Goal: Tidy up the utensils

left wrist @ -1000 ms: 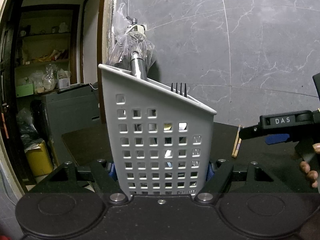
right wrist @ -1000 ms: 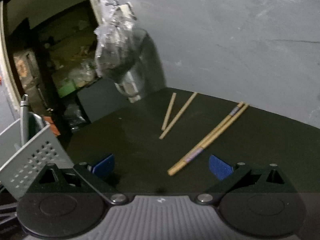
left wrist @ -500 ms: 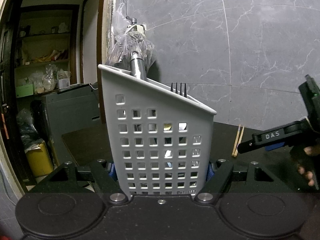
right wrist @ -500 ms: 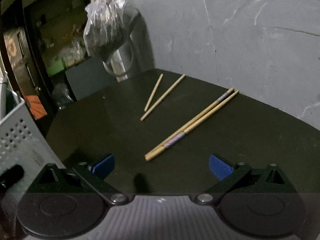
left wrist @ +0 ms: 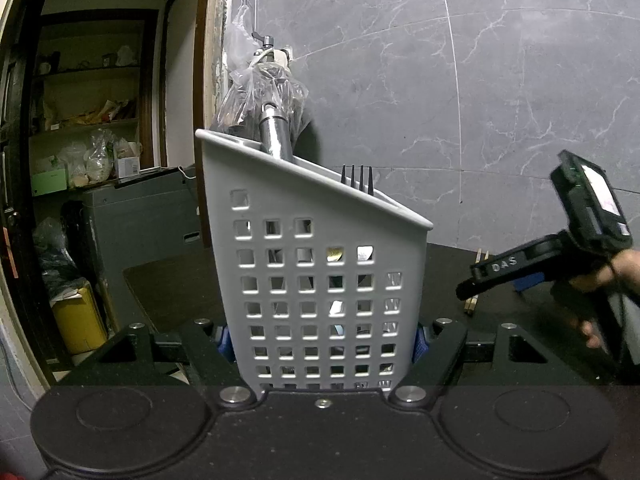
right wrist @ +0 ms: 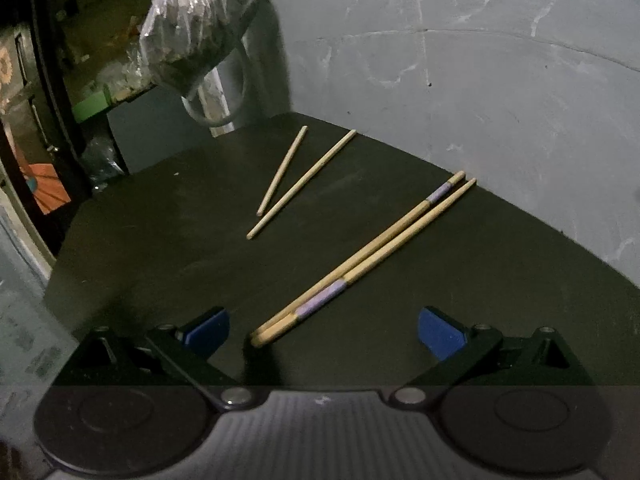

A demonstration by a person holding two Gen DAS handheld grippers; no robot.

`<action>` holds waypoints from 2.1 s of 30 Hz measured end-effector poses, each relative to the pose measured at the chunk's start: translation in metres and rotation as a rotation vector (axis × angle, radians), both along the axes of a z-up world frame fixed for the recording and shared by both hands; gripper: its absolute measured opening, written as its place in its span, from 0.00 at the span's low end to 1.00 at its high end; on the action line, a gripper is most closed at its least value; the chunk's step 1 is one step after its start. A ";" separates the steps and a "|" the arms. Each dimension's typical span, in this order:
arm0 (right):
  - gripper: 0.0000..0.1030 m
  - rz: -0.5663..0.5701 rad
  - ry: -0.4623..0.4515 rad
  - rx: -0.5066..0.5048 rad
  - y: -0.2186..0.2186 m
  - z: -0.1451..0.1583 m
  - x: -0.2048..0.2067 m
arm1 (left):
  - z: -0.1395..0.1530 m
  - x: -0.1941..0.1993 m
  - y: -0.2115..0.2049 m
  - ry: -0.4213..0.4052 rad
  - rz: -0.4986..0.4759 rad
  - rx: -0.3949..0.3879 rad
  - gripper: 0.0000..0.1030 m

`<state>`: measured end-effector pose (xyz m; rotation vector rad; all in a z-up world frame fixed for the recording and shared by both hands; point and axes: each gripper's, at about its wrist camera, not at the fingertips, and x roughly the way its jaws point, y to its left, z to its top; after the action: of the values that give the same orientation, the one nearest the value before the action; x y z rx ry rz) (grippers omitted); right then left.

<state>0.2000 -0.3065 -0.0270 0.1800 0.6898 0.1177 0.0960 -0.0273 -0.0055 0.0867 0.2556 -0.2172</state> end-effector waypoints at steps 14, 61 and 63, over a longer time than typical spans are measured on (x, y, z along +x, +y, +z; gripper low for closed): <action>0.85 -0.078 0.014 -0.142 -0.001 -0.005 0.058 | 0.000 -0.001 0.001 -0.001 0.000 -0.002 0.74; 0.34 0.515 -0.107 -0.136 0.048 0.008 -0.081 | -0.001 -0.001 0.001 0.000 0.000 0.002 0.74; 0.34 0.502 -0.110 -0.125 0.042 0.009 -0.082 | -0.001 -0.001 0.001 0.000 0.001 0.002 0.74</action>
<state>0.1183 -0.2647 -0.0182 -0.1231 0.6183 0.5597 0.0946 -0.0260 -0.0064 0.0889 0.2561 -0.2162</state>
